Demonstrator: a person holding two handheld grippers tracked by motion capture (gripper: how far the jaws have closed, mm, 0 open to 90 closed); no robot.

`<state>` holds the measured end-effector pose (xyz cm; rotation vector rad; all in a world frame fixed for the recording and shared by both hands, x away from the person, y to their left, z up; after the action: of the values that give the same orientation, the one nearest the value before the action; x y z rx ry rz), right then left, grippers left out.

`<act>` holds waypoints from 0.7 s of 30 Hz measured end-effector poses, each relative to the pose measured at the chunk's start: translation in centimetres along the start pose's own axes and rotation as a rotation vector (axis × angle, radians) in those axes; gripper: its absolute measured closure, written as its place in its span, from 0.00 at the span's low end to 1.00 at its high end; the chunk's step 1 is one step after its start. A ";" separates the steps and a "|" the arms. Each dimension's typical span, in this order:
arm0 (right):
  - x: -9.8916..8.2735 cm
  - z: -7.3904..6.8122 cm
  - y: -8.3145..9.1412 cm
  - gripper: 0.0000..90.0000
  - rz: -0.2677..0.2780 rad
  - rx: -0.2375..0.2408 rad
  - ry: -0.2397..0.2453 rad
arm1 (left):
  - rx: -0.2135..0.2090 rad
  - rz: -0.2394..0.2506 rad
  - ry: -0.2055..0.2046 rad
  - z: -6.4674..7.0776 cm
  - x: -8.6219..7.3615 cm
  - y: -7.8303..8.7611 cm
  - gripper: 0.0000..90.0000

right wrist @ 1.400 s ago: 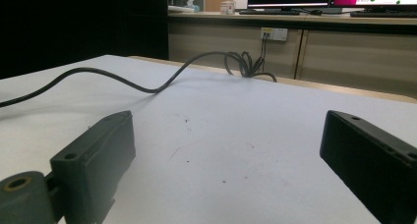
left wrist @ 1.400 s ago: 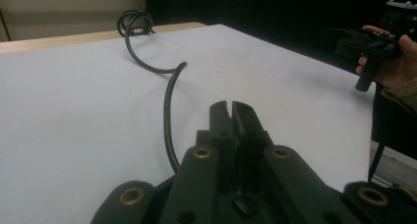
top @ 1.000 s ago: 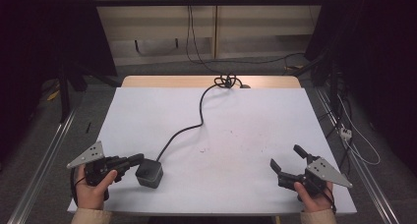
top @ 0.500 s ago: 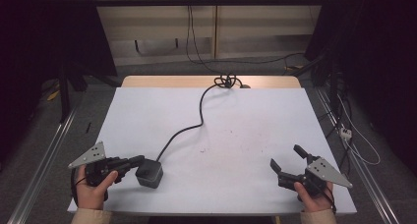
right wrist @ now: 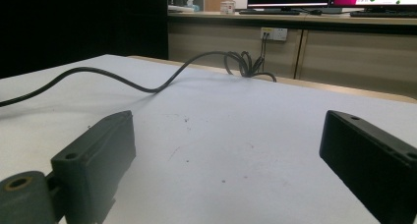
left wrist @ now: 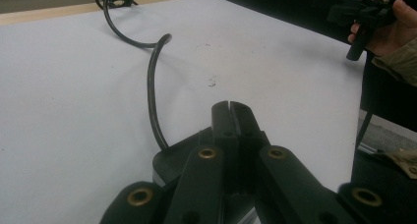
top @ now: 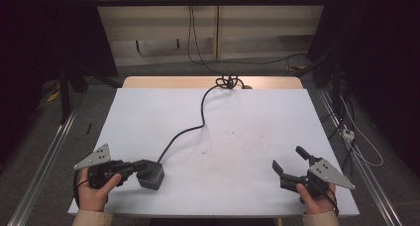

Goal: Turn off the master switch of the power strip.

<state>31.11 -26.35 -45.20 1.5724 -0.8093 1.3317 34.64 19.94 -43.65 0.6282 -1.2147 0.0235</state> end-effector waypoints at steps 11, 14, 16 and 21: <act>0.0 0.0 0.0 0.07 -0.003 0.000 -0.001 | -0.018 -0.039 0.010 0.2 -0.5 -0.2 1.00; 0.0 0.0 0.0 0.07 -0.001 -0.001 0.002 | -0.023 -0.050 0.014 0.2 -0.6 -0.2 1.00; 0.0 0.0 0.0 0.07 -0.001 -0.001 0.002 | -0.024 -0.057 0.015 0.2 -0.7 -0.2 1.00; 0.0 0.0 0.0 0.07 -0.002 -0.001 0.000 | -0.027 -0.065 0.022 0.2 -0.8 -0.3 1.00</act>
<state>31.11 -26.37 -45.25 1.5719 -0.8080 1.3291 34.26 19.84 -44.45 0.6418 -1.1708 -0.0402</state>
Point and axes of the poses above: each handheld gripper's, and its own axes: y roughly backward along the jaws, x roughly out of its top, z roughly to its right, the point moved 7 cm from there along -y, roughly forward along the jaws, and after that the axes turned 4 degrees about -z, right-handed, at the moved point
